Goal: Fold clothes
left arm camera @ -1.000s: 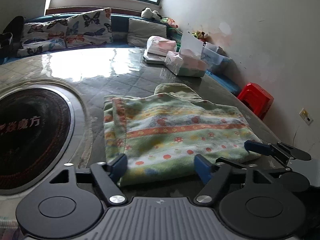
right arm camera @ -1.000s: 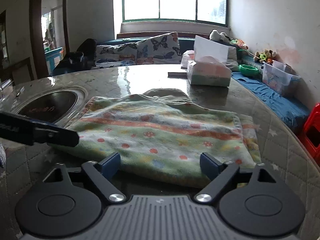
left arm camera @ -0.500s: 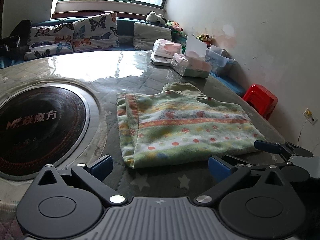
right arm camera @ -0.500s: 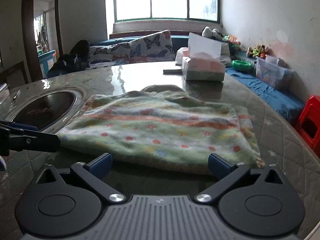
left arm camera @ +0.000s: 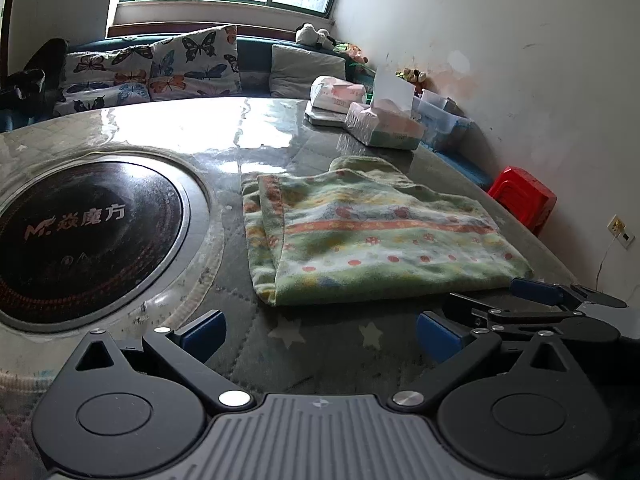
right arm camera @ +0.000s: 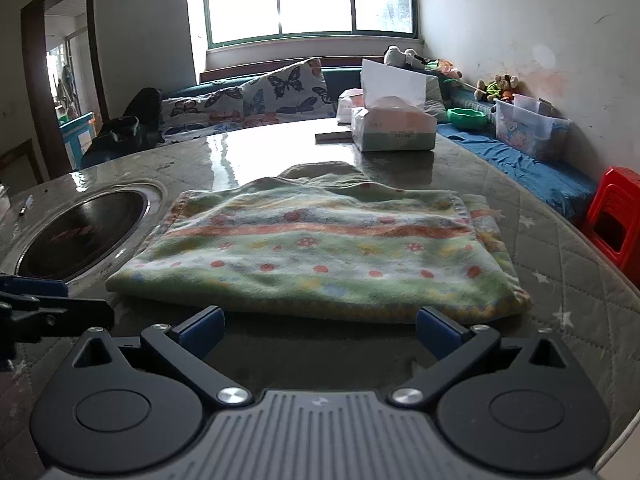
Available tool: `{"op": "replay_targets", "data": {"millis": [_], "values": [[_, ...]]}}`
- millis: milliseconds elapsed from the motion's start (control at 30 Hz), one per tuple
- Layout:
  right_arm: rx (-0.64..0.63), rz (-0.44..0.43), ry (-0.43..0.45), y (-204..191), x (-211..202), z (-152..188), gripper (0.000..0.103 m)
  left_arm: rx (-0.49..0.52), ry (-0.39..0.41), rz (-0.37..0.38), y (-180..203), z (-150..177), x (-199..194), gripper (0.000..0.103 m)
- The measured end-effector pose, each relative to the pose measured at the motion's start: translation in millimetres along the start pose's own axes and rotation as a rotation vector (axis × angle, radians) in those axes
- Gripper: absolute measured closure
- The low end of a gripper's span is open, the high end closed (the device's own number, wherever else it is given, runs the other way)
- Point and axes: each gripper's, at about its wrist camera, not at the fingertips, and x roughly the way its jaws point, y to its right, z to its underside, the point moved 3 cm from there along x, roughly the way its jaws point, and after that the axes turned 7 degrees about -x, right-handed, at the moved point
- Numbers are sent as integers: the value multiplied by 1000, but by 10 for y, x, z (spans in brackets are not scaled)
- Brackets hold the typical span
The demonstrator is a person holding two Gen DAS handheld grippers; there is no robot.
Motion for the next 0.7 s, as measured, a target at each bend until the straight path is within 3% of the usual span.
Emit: {"op": "replay_targets", "data": {"millis": [700], "values": [[4,24,3,-97,-177,146,0,2,-29,-25,99,196,-100,0]]}}
